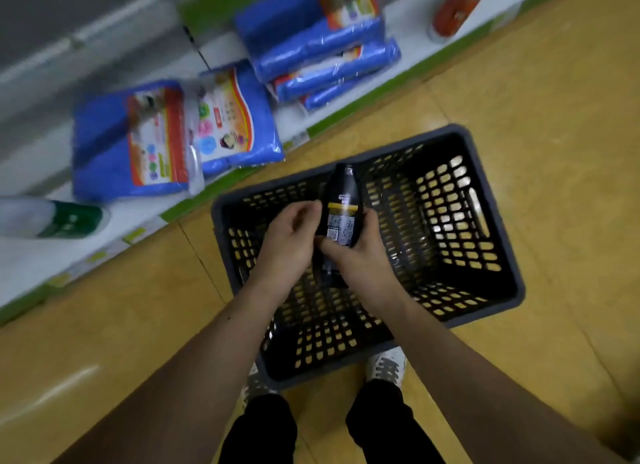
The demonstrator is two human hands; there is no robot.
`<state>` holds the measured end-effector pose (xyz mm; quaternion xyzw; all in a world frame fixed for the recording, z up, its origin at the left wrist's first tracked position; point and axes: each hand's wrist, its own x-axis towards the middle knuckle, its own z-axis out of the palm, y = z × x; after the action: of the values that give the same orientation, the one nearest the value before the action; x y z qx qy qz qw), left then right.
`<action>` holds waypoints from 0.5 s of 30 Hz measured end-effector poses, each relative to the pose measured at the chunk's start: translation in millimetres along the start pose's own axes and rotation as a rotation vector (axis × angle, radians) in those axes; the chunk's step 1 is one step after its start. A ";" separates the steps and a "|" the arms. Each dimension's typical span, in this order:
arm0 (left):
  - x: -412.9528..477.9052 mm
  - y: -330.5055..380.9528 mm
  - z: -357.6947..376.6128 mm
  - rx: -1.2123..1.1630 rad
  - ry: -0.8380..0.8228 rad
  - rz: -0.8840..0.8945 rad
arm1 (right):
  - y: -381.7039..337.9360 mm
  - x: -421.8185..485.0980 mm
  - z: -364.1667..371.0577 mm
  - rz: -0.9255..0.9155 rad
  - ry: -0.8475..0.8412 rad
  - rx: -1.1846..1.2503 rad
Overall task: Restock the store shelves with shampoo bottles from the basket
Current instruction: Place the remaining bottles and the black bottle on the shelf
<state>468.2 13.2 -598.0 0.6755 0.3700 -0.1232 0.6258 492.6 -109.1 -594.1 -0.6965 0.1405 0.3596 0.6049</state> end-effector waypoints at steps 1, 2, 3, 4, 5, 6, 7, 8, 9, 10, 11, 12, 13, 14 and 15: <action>-8.9 18.9 -4.8 -0.053 -0.018 -0.010 | -19.2 -11.3 0.7 -0.029 -0.012 0.001; -19.0 37.0 -10.4 -0.119 -0.043 -0.018 | -37.0 -22.8 1.7 -0.053 -0.021 0.015; -28.7 53.6 -17.4 -0.192 -0.075 -0.024 | -56.6 -35.7 3.3 -0.072 -0.026 0.044; -39.5 69.9 -24.9 -0.251 -0.103 -0.028 | -75.7 -48.1 5.3 -0.087 -0.031 0.102; -51.0 85.8 -32.6 -0.293 -0.128 -0.025 | -94.1 -60.7 7.6 -0.091 -0.036 0.173; -63.2 102.8 -40.9 -0.311 -0.149 -0.011 | -112.3 -72.2 10.4 -0.094 -0.050 0.251; -74.9 120.1 -49.2 -0.316 -0.165 0.006 | -130.4 -83.8 14.0 -0.084 -0.074 0.306; -83.5 131.8 -55.0 -0.328 -0.177 0.014 | -142.6 -93.0 16.6 -0.069 -0.112 0.353; -94.6 151.1 -64.4 -0.348 -0.187 0.035 | -160.9 -104.5 20.4 -0.056 -0.166 0.378; -104.5 167.3 -72.1 -0.373 -0.206 0.054 | -173.4 -113.8 22.5 -0.033 -0.244 0.417; -115.5 186.6 -80.4 -0.402 -0.236 0.081 | -186.9 -123.7 24.6 -0.005 -0.342 0.459; -127.3 206.6 -89.6 -0.415 -0.286 0.108 | -199.7 -133.4 27.6 0.023 -0.467 0.518; -140.3 226.7 -99.1 -0.413 -0.340 0.126 | -212.7 -142.9 31.2 0.046 -0.599 0.578; -151.7 243.3 -108.4 -0.401 -0.380 0.141 | -224.9 -151.5 35.9 0.056 -0.728 0.634; -161.9 257.5 -118.0 -0.391 -0.403 0.160 | -236.9 -158.8 41.9 0.054 -0.845 0.677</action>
<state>489.0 82.5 -279.9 0.5311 0.2006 -0.1314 0.8127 516.7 -53.4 -312.3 -0.2534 0.0108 0.5582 0.7900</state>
